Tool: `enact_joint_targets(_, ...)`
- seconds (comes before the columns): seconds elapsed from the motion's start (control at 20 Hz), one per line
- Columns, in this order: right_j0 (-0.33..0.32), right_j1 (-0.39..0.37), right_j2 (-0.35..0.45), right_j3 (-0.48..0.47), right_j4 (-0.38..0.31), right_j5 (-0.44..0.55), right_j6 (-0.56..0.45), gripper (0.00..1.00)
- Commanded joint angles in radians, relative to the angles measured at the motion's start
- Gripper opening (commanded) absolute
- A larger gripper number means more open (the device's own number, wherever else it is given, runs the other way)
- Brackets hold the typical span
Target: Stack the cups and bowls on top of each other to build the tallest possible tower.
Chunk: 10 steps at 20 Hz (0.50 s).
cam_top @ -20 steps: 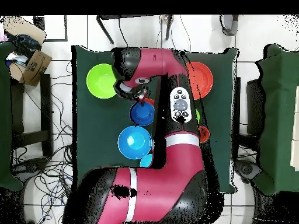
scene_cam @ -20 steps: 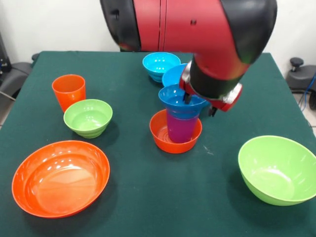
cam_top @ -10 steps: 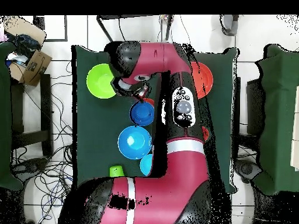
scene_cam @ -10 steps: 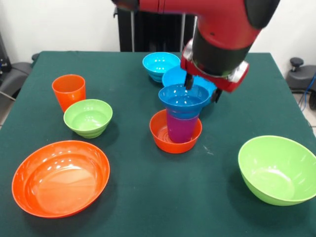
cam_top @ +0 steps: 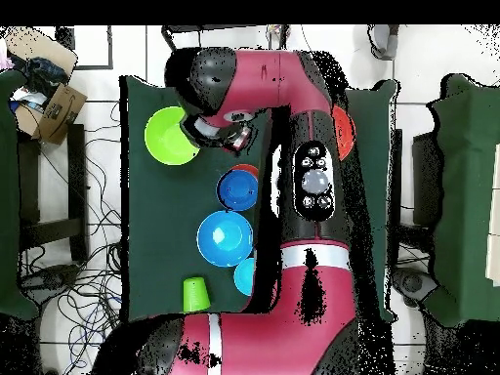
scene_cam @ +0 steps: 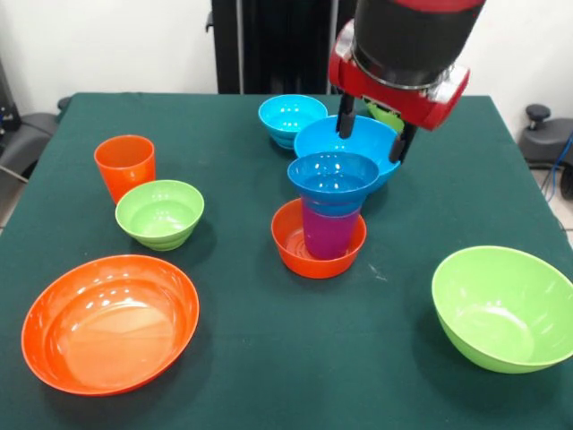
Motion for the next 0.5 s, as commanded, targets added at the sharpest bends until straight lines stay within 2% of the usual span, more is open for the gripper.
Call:
enact_joint_targets(0.05, 0.003, 0.004, 0.081, -0.126, -0.057, -0.003, -0.203, 1.0)
enact_joint_targets(0.5, 0.006, 0.138, 0.137, -0.477, -0.11, 0.155, -0.298, 1.0)
